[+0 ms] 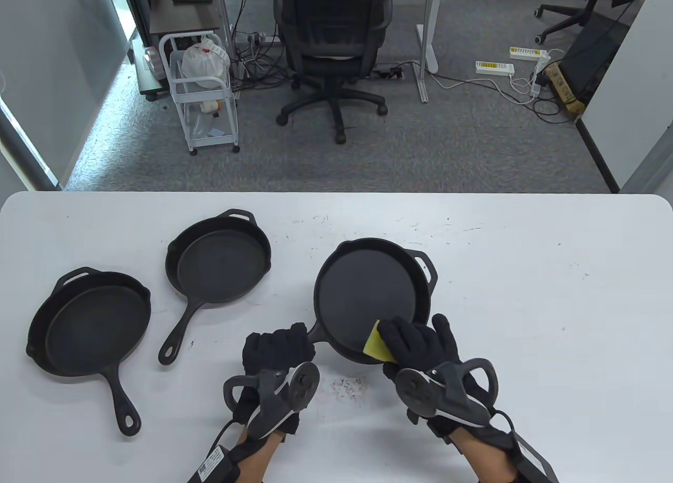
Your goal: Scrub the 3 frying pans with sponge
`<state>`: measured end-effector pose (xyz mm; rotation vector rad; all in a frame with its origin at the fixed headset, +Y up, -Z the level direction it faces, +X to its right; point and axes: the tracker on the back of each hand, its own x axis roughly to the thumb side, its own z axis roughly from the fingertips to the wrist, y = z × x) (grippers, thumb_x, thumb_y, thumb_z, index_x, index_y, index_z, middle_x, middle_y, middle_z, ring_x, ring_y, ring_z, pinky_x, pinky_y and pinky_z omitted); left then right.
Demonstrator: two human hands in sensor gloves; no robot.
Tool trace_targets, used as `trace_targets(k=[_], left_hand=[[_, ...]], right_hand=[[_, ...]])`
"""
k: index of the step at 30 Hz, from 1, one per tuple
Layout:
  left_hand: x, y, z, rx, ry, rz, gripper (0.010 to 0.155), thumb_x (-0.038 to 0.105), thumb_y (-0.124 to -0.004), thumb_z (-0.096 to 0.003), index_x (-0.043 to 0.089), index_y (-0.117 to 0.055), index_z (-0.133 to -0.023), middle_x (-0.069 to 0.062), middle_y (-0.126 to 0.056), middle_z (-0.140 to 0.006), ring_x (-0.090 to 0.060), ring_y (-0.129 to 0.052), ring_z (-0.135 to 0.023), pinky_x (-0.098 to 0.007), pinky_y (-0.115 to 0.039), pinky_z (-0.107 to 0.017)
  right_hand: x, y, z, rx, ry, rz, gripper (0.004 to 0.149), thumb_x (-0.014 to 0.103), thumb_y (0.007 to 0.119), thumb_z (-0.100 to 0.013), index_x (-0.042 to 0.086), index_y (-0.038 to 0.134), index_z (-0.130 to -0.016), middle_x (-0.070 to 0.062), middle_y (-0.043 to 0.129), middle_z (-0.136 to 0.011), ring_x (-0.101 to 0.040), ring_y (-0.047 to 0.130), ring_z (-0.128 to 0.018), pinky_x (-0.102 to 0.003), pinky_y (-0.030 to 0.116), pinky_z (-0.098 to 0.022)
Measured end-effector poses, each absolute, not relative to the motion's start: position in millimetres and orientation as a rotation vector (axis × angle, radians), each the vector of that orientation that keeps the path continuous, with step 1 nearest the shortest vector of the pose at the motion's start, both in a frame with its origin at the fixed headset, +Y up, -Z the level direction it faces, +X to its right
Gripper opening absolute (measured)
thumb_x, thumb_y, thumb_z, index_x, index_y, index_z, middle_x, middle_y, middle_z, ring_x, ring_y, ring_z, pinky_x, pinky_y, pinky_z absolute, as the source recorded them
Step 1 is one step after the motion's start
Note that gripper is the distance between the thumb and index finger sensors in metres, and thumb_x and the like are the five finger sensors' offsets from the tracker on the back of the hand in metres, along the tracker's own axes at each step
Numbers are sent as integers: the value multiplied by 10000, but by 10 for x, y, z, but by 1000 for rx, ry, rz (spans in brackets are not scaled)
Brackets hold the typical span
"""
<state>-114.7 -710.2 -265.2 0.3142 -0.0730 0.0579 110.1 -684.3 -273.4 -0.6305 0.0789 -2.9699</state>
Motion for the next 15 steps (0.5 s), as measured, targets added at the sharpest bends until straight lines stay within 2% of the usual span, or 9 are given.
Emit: trace_targets(k=[3, 8, 15], left_hand=[[-1131, -7105, -2615, 325, -91, 67, 576, 432, -739, -489, 215, -776, -1020, -7, -943, -826, -266, -953, -753, -640, -656, -732], [-1062, -7097, -2570, 331, -126, 62, 575, 432, -743, -485, 219, -778, -1017, -3, -945, -826, -262, -953, -757, -637, -658, -735], [-997, -7106, -2547, 325, -166, 54, 574, 430, -751, -478, 222, -785, -1012, -2, -949, -824, -260, -957, -755, -636, -662, -733]], right_hand=[[923, -6908, -2858, -646, 35, -2928, 721, 467, 825, -435, 284, 502, -1053, -31, 665, -1106, -299, 821, -938, -613, 472, -761], [737, -6982, -3009, -624, 79, -2881, 722, 476, 797, -444, 292, 466, -1058, -28, 627, -1127, -302, 784, -985, -608, 472, -765], [831, -6823, -3348, -395, 123, -2914, 734, 487, 764, -452, 279, 420, -1066, -49, 600, -1134, -314, 774, -987, -605, 475, -766]])
